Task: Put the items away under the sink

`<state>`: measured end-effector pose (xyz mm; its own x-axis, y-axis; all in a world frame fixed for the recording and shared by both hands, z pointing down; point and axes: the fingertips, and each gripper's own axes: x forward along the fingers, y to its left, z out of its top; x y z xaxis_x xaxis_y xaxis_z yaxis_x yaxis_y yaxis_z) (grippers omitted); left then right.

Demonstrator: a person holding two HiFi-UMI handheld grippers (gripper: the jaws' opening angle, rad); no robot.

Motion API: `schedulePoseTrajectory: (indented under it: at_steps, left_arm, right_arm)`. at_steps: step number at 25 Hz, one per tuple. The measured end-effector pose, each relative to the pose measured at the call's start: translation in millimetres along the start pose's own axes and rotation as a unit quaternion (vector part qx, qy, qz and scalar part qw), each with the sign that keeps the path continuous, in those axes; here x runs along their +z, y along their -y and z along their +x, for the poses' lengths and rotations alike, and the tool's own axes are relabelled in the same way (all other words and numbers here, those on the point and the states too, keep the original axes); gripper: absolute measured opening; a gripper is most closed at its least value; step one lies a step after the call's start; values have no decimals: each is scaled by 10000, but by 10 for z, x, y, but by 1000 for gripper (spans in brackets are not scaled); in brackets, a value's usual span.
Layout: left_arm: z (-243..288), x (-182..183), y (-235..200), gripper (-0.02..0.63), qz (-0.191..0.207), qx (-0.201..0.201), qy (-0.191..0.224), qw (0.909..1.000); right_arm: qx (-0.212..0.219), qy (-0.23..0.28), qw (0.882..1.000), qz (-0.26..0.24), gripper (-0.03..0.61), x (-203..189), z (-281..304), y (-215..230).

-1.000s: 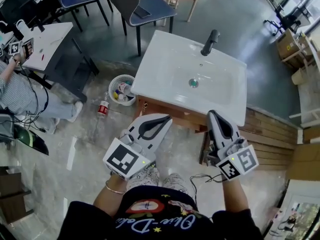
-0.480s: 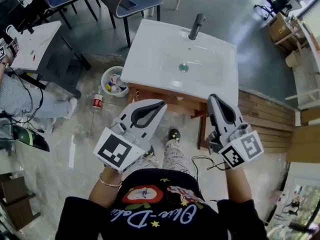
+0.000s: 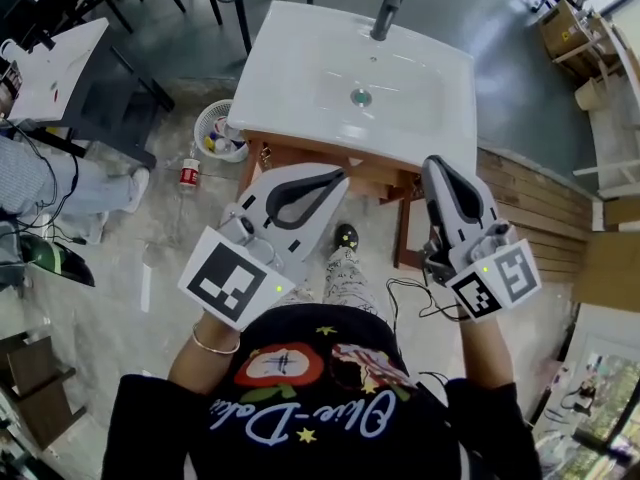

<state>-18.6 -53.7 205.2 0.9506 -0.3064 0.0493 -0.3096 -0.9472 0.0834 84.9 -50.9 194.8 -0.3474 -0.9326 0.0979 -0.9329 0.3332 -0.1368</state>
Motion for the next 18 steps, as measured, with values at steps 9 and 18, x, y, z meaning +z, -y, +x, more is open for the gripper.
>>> schedulePoseTrajectory:
  at_steps: [9, 18]
  left_arm:
    - [87, 48, 152, 8, -115, -339, 14, 9994]
    - [140, 25, 289, 8, -58, -658, -68, 9978]
  right_arm:
    - [202, -139, 9995, -177, 8, -32, -112, -55]
    - [216, -176, 9994, -211, 8, -63, -184, -73]
